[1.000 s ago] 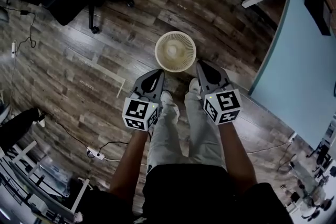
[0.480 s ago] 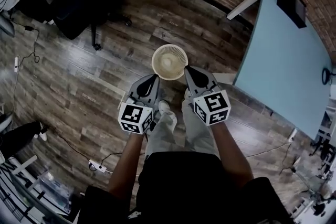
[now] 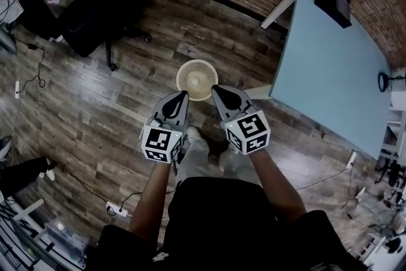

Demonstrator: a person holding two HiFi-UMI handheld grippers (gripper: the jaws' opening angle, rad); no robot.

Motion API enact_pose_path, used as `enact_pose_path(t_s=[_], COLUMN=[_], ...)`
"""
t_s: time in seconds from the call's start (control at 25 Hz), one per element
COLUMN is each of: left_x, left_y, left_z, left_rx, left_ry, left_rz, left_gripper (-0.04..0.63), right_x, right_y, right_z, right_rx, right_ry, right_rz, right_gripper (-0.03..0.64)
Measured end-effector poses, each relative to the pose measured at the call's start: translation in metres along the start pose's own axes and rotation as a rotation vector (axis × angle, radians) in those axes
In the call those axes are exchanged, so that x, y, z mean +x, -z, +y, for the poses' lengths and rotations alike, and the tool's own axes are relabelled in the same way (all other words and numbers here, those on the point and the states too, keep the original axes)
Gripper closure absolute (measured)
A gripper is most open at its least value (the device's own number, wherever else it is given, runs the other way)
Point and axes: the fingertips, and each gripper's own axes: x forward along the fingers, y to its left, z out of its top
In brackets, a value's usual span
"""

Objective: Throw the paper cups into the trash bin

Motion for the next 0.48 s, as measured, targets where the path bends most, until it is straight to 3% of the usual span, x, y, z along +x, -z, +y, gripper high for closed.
enact_pose_path(t_s=[0.48], left_x=[-0.024], left_y=[-0.016], left_z=[-0.068], left_rx=[0.06], left_ry=[-0.048], left_rz=[-0.049], left_gripper=[0.586], right_x=[-0.068], right_y=[-0.019], right_z=[0.006], right_rx=[-0.022], right_ry=[-0.059], right_rz=[-0.122], right_gripper=[0.612])
